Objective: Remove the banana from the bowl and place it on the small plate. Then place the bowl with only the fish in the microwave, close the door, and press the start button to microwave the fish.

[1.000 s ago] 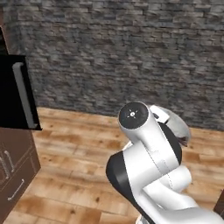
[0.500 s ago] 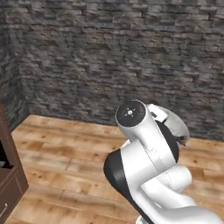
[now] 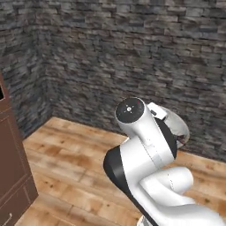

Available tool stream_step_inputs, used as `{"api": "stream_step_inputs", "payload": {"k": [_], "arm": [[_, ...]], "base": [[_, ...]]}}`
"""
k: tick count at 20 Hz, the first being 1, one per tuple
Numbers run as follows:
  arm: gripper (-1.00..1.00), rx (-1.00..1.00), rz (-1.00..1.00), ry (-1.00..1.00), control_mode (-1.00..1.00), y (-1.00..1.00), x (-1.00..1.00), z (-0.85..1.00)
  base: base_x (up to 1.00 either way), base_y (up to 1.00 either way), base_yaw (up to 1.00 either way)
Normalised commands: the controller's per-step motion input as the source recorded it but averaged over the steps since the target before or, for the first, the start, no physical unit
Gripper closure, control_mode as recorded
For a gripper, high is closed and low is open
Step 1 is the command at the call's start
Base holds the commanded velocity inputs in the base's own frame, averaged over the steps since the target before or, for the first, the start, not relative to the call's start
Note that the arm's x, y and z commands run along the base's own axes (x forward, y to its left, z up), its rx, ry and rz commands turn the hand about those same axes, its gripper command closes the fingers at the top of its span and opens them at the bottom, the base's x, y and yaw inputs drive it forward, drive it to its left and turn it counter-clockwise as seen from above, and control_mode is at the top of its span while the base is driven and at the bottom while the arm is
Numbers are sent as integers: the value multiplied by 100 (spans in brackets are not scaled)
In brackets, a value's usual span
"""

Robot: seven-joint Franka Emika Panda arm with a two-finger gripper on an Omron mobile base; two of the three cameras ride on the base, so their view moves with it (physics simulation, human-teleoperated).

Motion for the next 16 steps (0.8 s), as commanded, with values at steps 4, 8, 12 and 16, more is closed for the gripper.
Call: {"api": "stream_step_inputs", "payload": {"k": [4,8,12,16], "arm": [[100,0,0,0,100,0,0,0],[100,0,0,0,100,0,0,0],[100,0,0,0,100,0,0,0],[100,0,0,0,100,0,0,0]], "base": [[57,-5,61],[46,-20,61],[52,-19,62],[65,-3,62]]}}
